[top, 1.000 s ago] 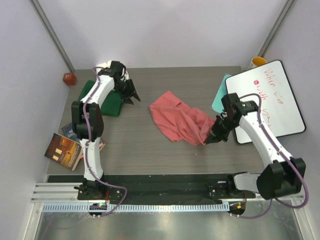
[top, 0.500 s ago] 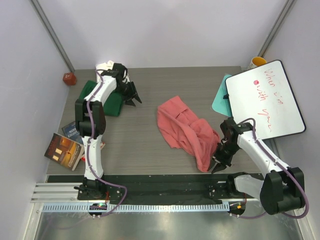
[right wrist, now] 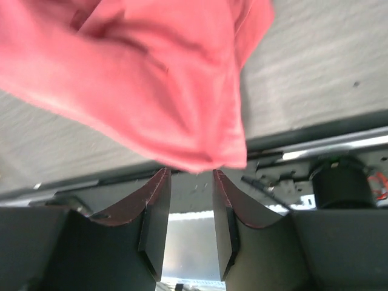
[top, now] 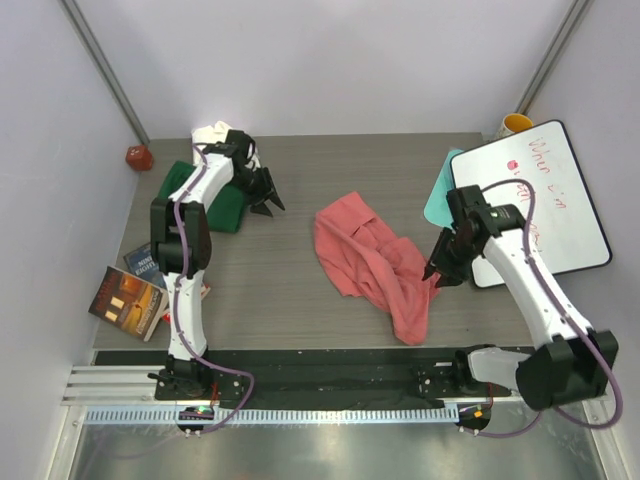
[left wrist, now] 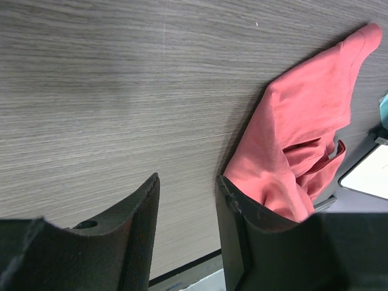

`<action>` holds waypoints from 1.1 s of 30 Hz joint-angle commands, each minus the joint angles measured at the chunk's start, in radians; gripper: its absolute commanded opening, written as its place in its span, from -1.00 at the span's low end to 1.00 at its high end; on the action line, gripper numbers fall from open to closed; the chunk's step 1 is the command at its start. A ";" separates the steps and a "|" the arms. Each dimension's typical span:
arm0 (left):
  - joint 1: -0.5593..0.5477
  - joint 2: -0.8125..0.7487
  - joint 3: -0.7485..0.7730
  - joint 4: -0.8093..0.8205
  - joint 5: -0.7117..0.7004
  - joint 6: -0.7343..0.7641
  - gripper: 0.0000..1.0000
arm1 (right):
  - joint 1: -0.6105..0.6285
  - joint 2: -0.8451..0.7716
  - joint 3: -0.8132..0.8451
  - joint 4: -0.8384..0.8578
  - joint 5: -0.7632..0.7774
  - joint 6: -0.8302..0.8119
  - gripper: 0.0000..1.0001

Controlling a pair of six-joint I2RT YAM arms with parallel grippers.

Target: Fold and stack the t-shirts

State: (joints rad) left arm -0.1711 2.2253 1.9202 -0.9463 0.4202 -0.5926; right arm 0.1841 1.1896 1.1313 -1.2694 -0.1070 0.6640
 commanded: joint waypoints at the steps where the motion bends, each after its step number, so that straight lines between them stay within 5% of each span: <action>1: -0.005 -0.105 -0.052 0.023 0.023 0.010 -0.15 | 0.003 0.126 -0.028 0.233 0.102 -0.043 -0.22; 5: -0.005 -0.174 -0.161 0.044 0.028 0.008 -0.14 | -0.003 0.270 -0.025 0.465 0.126 -0.075 -0.20; 20: 0.005 -0.205 -0.082 -0.063 -0.054 0.070 -0.14 | -0.077 0.755 0.473 0.444 0.064 -0.227 0.08; 33: 0.008 -0.141 -0.043 -0.034 -0.028 0.004 -0.15 | -0.078 0.739 0.412 0.412 -0.062 -0.254 0.14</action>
State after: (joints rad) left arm -0.1680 2.0735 1.8236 -0.9924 0.3676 -0.5617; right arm 0.1005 1.9915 1.5623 -0.8433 -0.1177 0.4328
